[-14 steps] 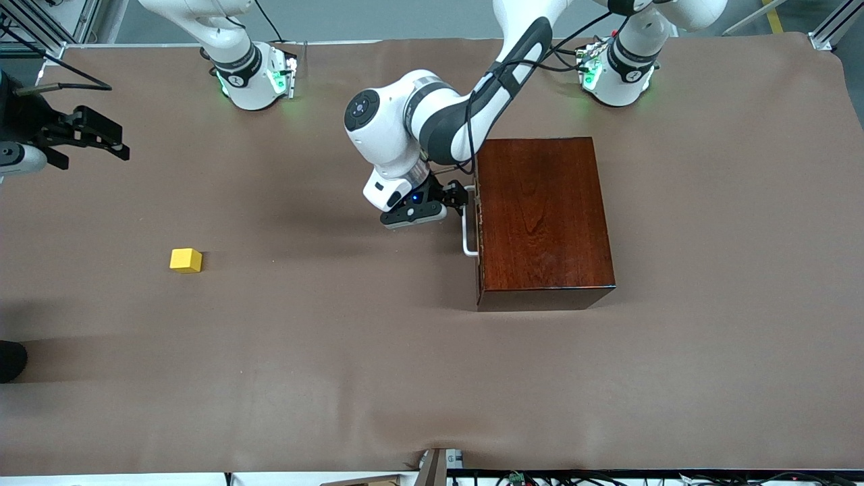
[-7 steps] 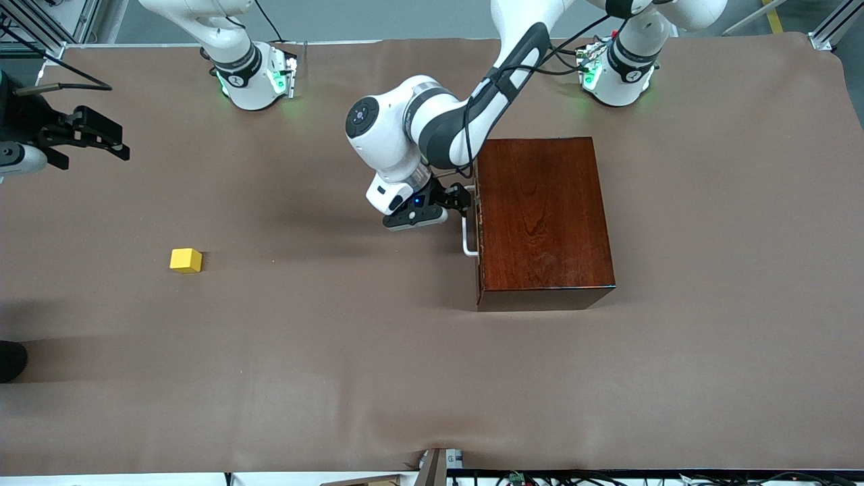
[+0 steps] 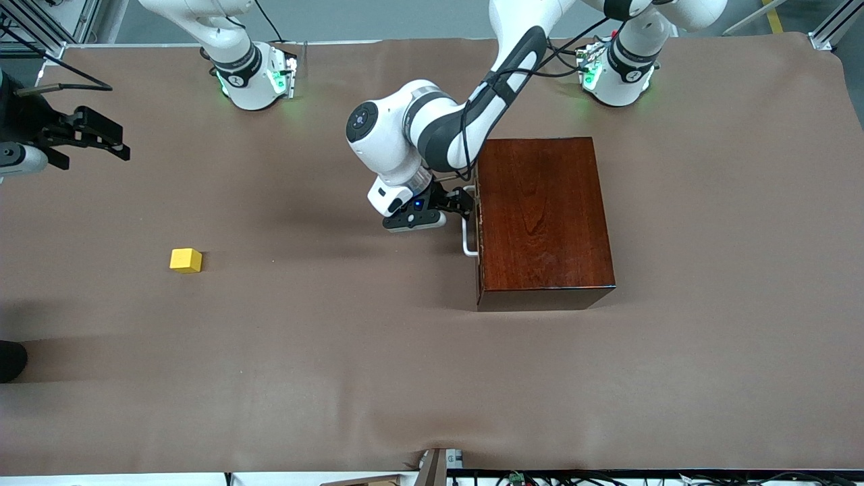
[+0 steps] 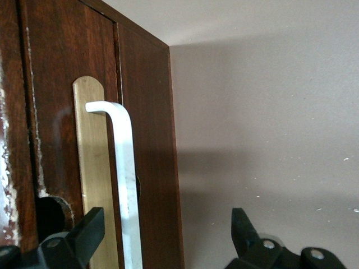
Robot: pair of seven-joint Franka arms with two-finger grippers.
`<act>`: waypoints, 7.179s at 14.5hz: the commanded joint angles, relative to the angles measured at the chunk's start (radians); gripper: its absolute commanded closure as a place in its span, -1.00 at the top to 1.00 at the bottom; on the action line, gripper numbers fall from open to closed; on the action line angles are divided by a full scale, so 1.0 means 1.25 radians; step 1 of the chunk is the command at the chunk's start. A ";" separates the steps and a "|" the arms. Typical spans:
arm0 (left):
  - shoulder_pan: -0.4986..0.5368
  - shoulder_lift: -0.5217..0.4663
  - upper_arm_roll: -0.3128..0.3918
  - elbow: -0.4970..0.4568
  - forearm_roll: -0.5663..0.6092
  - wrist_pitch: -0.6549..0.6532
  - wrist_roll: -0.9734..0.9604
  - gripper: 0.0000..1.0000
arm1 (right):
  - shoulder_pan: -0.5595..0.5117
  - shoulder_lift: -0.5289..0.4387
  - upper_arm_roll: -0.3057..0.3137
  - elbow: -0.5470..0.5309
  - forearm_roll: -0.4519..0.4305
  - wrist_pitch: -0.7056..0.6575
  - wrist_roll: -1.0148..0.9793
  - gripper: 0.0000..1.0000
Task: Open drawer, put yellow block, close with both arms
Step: 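Pull the drawer open with the left gripper while the right gripper reaches out, then grasp the yellow cube with the right gripper while the left gripper withdraws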
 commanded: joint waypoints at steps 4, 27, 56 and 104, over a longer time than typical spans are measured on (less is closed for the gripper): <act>-0.013 0.029 0.003 0.012 0.017 -0.013 0.005 1.00 | -0.013 -0.006 0.007 -0.004 0.004 -0.002 0.000 1.00; -0.015 0.054 -0.021 0.022 -0.071 0.253 -0.257 1.00 | -0.022 -0.003 0.007 -0.003 -0.002 0.004 0.004 1.00; -0.013 0.023 -0.053 0.029 -0.120 0.288 -0.401 1.00 | -0.080 0.155 0.006 0.004 -0.026 0.087 0.005 1.00; 0.585 -0.572 -0.047 -0.096 -0.129 -0.346 0.550 1.00 | -0.190 0.346 0.002 -0.465 -0.085 0.805 -0.007 0.95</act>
